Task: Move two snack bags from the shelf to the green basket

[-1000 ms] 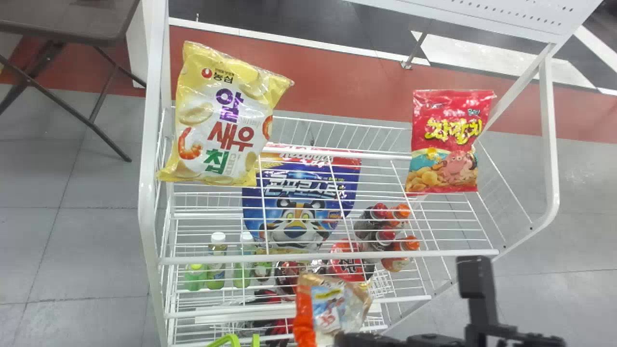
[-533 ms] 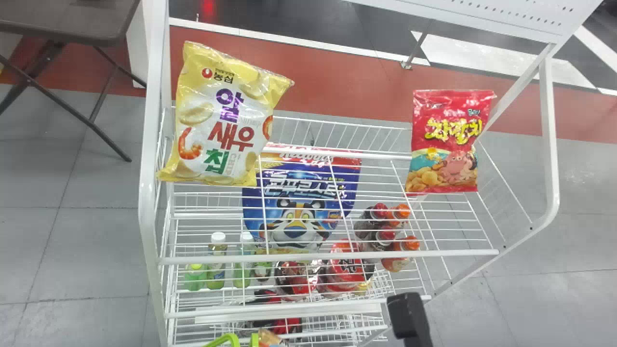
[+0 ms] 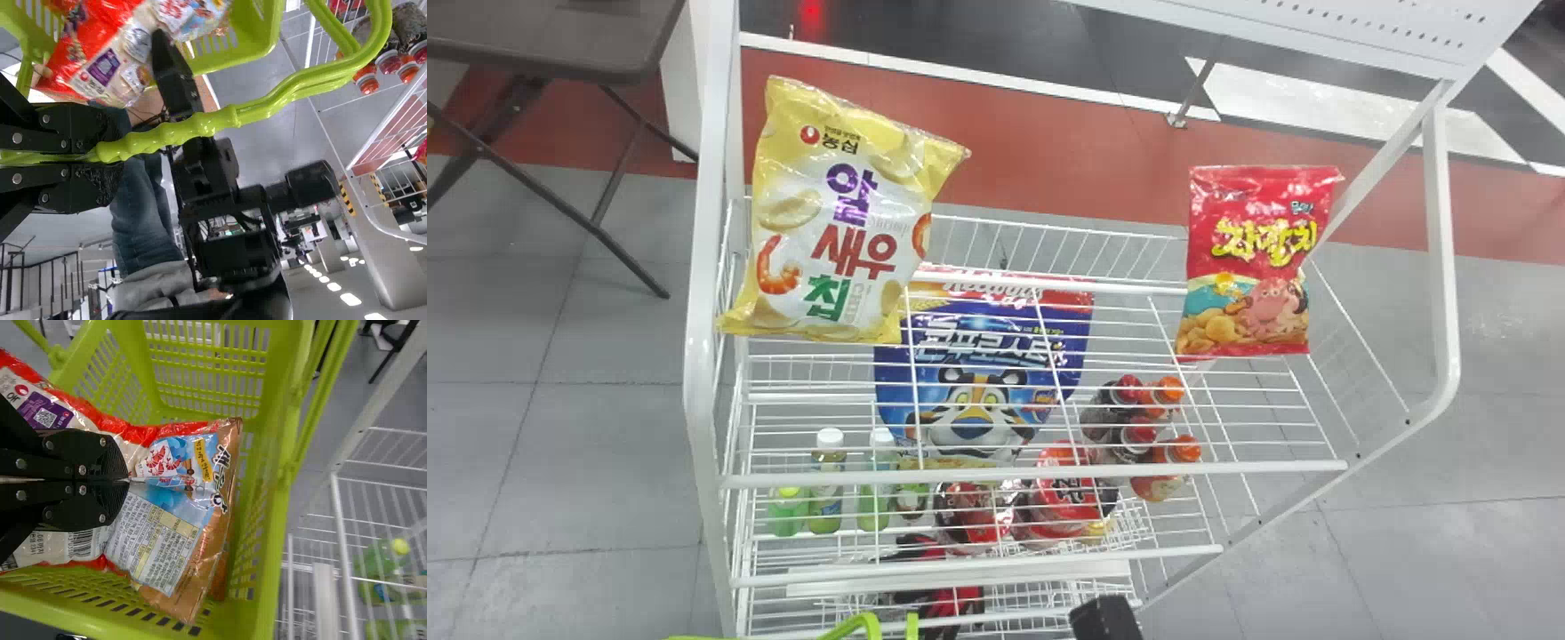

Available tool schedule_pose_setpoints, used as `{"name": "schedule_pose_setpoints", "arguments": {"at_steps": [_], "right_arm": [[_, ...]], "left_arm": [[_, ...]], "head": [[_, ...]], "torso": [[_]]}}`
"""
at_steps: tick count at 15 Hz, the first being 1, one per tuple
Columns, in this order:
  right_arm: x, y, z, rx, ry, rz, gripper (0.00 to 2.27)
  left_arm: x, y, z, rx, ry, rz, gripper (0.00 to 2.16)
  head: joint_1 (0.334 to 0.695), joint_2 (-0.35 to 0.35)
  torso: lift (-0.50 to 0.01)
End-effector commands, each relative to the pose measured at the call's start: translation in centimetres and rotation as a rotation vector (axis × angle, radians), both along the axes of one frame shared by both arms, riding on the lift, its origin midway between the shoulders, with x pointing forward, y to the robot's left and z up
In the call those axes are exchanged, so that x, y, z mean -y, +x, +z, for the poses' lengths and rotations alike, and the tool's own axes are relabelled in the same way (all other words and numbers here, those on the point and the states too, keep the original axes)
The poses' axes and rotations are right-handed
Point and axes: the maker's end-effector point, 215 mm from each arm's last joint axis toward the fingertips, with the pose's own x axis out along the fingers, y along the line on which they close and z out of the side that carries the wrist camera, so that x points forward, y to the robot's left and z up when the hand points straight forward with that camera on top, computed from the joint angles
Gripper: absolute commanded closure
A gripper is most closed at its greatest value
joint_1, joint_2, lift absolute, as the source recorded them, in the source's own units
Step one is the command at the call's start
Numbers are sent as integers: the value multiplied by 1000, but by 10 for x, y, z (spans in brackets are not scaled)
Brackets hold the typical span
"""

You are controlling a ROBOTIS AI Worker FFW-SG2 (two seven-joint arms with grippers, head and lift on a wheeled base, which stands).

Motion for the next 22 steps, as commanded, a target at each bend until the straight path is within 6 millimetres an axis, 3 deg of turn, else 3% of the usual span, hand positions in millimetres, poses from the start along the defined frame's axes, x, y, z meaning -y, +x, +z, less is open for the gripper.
{"name": "schedule_pose_setpoints", "arguments": {"at_steps": [1, 2, 3, 4, 8, 11, 15, 19, 22], "right_arm": [[-2, 18, -14, 46, 8, -9, 2192], [2, 22, -15, 58, -6, -8, 1838], [9, 27, -14, 78, -36, -5, 802], [17, 33, -14, 95, -56, -13, -2], [48, 83, 13, 275, -6, -105, 56], [63, 125, 54, 446, 65, -172, 73], [76, 154, 110, 587, 179, -254, 107], [117, 215, 204, 1082, 134, -311, 107], [143, 233, 260, 1370, -10, -358, 107]], "left_arm": [[1, -3, 2, 0, 3, -6, 2044], [1, -4, 2, 0, 5, -8, 2044], [0, -4, 1, 1, 8, -6, 2044], [0, -5, 1, -3, 10, -6, 2044], [1, -7, 0, -7, 9, -10, 2044], [4, -13, -2, -11, 18, -19, 2044], [7, -20, -3, -14, 23, -28, 2044], [11, -25, -6, -10, 39, -43, 2044], [13, -22, -10, -9, 47, -42, 2044]], "head": [[695, -350], [695, -350], [695, -350], [695, -350], [695, -350], [695, -350], [695, -350], [695, -350], [695, -350]], "torso": [[-16], [-16], [-16], [-16], [-16], [-16], [-16], [-16], [-16]]}}
